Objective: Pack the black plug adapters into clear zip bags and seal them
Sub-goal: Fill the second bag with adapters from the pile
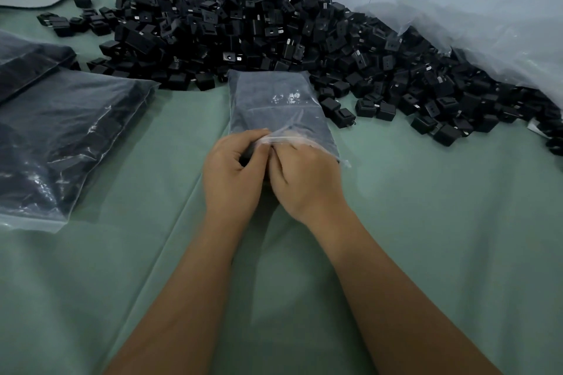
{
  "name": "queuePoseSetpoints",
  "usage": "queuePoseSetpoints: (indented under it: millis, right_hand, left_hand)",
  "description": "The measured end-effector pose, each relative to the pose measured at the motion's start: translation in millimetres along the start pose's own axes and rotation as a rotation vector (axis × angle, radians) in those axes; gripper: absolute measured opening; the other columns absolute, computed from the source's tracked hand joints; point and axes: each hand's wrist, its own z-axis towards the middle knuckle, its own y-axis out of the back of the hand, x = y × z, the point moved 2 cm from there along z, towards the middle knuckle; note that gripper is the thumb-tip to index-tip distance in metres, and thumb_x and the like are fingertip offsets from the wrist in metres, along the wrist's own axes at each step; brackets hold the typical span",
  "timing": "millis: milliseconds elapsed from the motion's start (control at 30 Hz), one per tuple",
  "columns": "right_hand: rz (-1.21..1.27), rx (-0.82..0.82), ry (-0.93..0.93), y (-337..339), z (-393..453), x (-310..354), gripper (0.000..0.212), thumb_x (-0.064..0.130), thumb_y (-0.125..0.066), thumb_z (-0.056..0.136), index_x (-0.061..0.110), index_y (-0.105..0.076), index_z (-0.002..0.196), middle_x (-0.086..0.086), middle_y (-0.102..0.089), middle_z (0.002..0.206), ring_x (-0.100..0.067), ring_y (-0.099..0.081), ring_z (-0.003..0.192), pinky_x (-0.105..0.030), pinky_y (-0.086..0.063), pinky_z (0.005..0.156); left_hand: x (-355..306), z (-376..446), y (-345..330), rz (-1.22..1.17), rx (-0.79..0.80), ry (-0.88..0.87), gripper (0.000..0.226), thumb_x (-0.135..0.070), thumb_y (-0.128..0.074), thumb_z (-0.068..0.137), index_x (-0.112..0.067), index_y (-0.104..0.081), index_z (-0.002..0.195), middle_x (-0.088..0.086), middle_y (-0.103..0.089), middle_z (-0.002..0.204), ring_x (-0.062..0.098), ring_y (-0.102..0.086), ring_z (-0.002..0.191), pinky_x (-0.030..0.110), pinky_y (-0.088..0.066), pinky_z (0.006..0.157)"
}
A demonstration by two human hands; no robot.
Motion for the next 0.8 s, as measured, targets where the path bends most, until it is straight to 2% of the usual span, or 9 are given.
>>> queuePoseSetpoints:
  millis: [100,167,233,300,400,500,600,667,800]
  right_hand:
    - [0.091,-0.337,0.124,20,-4,-9,0.032,0.016,-0.048,0.091,0.005,-0.055,0.062,-0.006,-0.054,0.064,-0.021,-0.048,0.060,-0.027,-0.035,0.056]
    - [0.218,-0.454,-0.084,27,2,-27,0.026,0.016,-0.044,0.092,0.011,-0.050,0.067,-0.001,-0.048,0.069,-0.017,-0.044,0.065,-0.025,-0.033,0.059]
    - [0.359,-0.510,-0.449,30,11,-57,0.020,0.017,-0.043,0.091,0.017,-0.051,0.073,0.008,-0.049,0.077,-0.008,-0.045,0.072,-0.022,-0.034,0.065]
    - [0.405,-0.436,-0.746,27,10,-92,0.019,0.017,-0.044,0.091,0.020,-0.059,0.078,0.009,-0.056,0.089,-0.004,-0.051,0.085,-0.026,-0.040,0.075]
    - [0.479,-0.227,-0.921,18,3,-122,0.024,0.022,-0.045,0.092,0.024,-0.069,0.092,0.009,-0.064,0.107,-0.012,-0.053,0.110,-0.037,-0.042,0.098]
    - [0.261,-0.046,-0.852,9,5,-124,0.032,0.031,-0.037,0.096,0.021,-0.068,0.100,0.006,-0.063,0.110,-0.015,-0.049,0.105,-0.035,-0.035,0.097]
    - [0.048,0.076,-0.793,5,10,-122,0.036,0.036,-0.026,0.099,0.023,-0.057,0.089,0.005,-0.060,0.109,-0.012,-0.038,0.095,-0.032,-0.022,0.086]
    - [0.006,0.112,-0.783,4,10,-123,0.036,0.039,-0.022,0.099,0.025,-0.054,0.089,0.006,-0.059,0.112,-0.011,-0.037,0.098,-0.031,-0.020,0.086]
    - [0.022,0.069,-0.773,5,11,-120,0.042,0.037,-0.025,0.100,0.020,-0.063,0.100,0.004,-0.059,0.117,-0.016,-0.046,0.110,-0.030,-0.024,0.090]
  left_hand:
    - [-2,-1,0,0.019,-0.002,-0.005,0.025,-0.027,-0.058,0.090,-0.018,-0.074,0.107,-0.006,-0.073,0.098,0.017,-0.066,0.097,0.046,-0.052,0.089]
    - [-3,-1,1,0.016,-0.008,0.012,0.023,-0.030,-0.057,0.090,-0.023,-0.075,0.102,-0.008,-0.073,0.094,0.016,-0.065,0.094,0.046,-0.052,0.088]
    - [-3,-2,1,0.009,0.001,0.043,0.021,-0.033,-0.056,0.089,-0.030,-0.075,0.097,-0.007,-0.072,0.089,0.017,-0.065,0.091,0.046,-0.052,0.086]
    - [-3,-2,1,0.007,0.006,0.062,0.019,-0.035,-0.056,0.088,-0.034,-0.074,0.093,-0.006,-0.071,0.086,0.017,-0.065,0.089,0.046,-0.053,0.084]
    - [-2,-2,1,0.023,0.001,0.068,0.019,-0.035,-0.055,0.087,-0.033,-0.073,0.090,-0.006,-0.070,0.083,0.017,-0.065,0.087,0.046,-0.053,0.083]
    - [-1,-2,1,0.038,-0.003,0.070,0.018,-0.032,-0.056,0.088,-0.032,-0.073,0.089,-0.006,-0.070,0.082,0.016,-0.065,0.086,0.044,-0.053,0.082]
    - [-1,-2,1,0.055,0.004,0.065,0.017,-0.029,-0.056,0.089,-0.030,-0.073,0.089,-0.006,-0.070,0.082,0.017,-0.065,0.086,0.044,-0.053,0.081]
    - [-1,-2,0,0.062,0.007,0.058,0.017,-0.028,-0.056,0.090,-0.028,-0.074,0.090,-0.006,-0.070,0.081,0.017,-0.065,0.085,0.044,-0.053,0.081]
    - [-1,-2,1,0.072,0.008,0.058,0.016,-0.027,-0.056,0.091,-0.025,-0.073,0.088,-0.005,-0.070,0.080,0.016,-0.064,0.084,0.043,-0.053,0.080]
